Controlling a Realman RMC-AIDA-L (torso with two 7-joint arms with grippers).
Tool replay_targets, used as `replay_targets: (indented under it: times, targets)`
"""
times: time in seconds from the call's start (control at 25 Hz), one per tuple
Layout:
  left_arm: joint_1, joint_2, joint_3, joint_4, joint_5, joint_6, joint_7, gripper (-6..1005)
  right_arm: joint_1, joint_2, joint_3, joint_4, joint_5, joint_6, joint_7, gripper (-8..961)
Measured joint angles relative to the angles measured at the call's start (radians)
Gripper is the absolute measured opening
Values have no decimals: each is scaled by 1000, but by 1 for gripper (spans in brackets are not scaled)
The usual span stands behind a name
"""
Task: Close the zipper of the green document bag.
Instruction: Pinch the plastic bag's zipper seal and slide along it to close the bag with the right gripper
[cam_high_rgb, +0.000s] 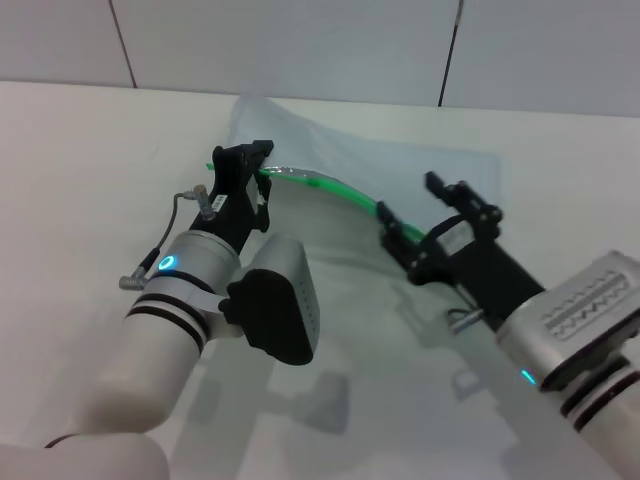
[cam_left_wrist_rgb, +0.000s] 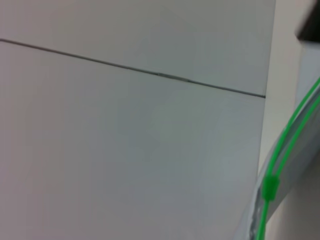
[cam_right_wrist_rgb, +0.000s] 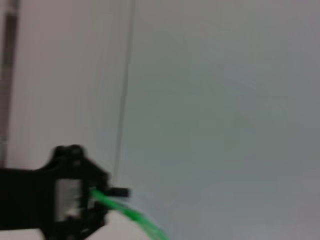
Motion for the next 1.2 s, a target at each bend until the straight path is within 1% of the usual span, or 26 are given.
replay_targets:
  times: [0.12,0.48,0.84,1.2]
  targets:
    - [-1,0,2,0,14,8,0,64,10,-2,0,-13,-31,-25,-5,649]
    - [-4,0,7,-2,27,38,8,69,32,-1,0,-21,-79,-31,-12,648]
    - [-5,0,7,-2,86,40,6,74,73,-1,0,-34,-121,-57,-14,648]
    - [-6,0,7,-1,127,40,12,79,83,0,6,-27,-123,-58,-14,552]
